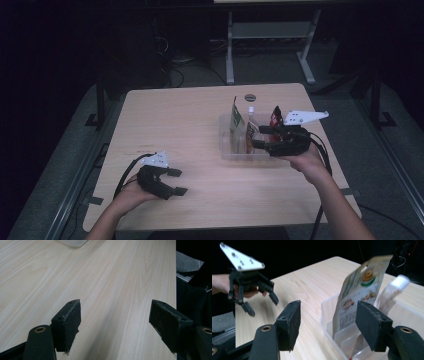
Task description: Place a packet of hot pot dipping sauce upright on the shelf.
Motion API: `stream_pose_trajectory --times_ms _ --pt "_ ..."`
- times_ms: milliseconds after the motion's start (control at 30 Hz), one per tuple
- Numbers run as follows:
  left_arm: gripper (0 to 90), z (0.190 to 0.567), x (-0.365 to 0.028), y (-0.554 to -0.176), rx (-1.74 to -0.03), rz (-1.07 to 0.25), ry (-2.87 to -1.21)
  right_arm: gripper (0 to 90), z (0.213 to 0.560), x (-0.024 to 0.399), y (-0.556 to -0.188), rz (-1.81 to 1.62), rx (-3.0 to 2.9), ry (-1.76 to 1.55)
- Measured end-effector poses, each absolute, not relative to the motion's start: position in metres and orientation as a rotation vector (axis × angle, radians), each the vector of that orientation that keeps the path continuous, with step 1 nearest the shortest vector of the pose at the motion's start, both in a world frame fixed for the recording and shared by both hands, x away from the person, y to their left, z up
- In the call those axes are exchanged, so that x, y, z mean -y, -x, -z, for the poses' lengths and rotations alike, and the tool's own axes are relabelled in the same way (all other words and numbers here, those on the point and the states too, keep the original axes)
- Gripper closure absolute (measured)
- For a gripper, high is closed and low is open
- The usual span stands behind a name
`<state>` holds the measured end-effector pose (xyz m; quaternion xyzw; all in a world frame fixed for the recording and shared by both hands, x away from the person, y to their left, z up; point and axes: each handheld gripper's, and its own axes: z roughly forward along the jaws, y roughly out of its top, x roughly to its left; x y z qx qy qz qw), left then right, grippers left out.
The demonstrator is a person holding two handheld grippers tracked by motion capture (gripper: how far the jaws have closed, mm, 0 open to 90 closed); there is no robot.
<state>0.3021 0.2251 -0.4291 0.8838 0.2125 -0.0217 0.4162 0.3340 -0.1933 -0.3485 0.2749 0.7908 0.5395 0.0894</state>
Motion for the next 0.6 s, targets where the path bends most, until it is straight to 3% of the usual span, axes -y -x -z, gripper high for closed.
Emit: stream_pose_trajectory --times_ms 600 --pt "24.9 0.416 -0.236 -0.281 -0.569 -0.045 -2.212 28.7 0.405 0.2 -0.287 -1.458 -2.447 -0.851"
